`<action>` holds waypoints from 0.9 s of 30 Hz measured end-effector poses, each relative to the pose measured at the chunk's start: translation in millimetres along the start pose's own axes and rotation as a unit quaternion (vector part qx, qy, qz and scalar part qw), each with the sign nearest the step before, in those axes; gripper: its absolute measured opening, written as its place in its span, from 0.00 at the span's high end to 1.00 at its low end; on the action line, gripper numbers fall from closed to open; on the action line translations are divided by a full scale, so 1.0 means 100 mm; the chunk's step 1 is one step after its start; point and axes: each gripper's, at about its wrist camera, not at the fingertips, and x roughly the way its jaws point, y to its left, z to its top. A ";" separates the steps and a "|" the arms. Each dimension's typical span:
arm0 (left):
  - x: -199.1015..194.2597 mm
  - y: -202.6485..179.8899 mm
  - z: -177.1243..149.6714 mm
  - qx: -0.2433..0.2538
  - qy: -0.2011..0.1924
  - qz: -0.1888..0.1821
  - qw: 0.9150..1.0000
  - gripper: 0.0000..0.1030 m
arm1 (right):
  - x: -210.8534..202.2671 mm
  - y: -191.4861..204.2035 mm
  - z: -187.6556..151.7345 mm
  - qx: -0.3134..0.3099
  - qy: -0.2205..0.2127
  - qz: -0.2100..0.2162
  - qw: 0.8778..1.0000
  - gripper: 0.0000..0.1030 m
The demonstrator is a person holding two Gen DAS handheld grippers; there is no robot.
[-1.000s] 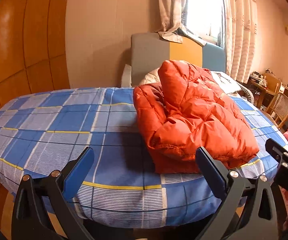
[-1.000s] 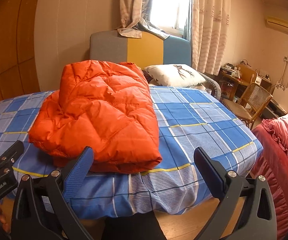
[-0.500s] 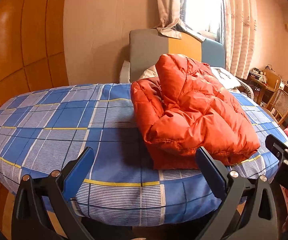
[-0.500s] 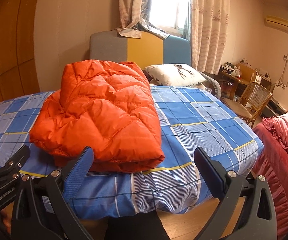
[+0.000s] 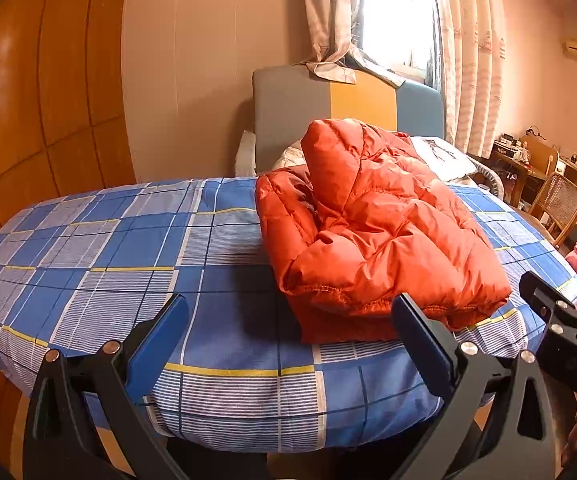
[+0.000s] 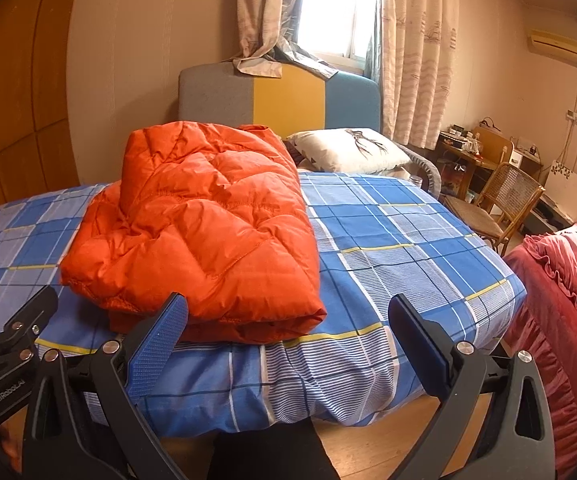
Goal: Fold large clothes
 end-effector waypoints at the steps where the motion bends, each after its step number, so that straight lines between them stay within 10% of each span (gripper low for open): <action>1: 0.00 0.00 0.00 0.000 0.000 0.001 1.000 0.02 | 0.00 0.01 0.00 -0.001 -0.001 -0.001 1.000 0.03; 27: 0.02 0.02 -0.03 -0.003 0.006 -0.003 1.000 0.02 | 0.01 0.04 -0.02 -0.001 0.000 0.004 1.000 0.03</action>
